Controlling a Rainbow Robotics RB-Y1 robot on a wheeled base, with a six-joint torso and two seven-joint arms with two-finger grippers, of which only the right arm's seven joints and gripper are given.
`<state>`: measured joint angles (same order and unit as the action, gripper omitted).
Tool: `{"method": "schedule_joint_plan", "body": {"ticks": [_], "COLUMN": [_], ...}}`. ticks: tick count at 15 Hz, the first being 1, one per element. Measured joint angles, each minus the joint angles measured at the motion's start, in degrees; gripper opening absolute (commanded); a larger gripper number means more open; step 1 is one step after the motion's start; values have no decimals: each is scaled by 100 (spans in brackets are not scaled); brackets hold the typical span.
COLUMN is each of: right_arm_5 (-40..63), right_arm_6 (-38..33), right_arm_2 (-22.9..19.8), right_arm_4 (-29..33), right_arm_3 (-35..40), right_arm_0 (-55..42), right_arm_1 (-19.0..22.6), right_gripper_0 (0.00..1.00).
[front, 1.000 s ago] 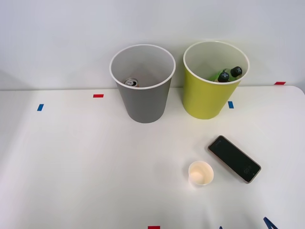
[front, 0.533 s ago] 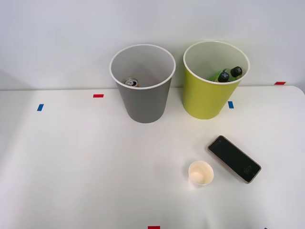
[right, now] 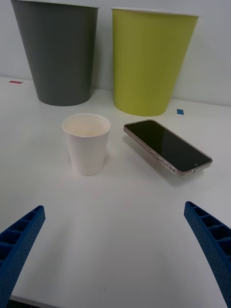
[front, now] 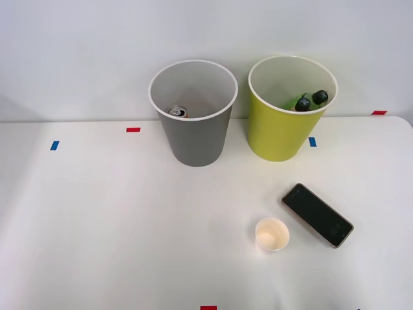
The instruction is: Put cans in the gray bin, plastic bottles in the light green bin
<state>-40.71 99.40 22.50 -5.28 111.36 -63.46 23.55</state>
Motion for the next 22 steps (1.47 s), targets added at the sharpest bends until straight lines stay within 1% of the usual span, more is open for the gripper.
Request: {"method": "schedule_joint_plan", "body": {"ticks": [22], "right_arm_5": [1], "right_arm_6": [0], "right_arm_2": [0], "right_arm_4": [0], "right_arm_3": [0], "right_arm_0": [0], "right_arm_1": [0], "right_gripper_0": [100]}}
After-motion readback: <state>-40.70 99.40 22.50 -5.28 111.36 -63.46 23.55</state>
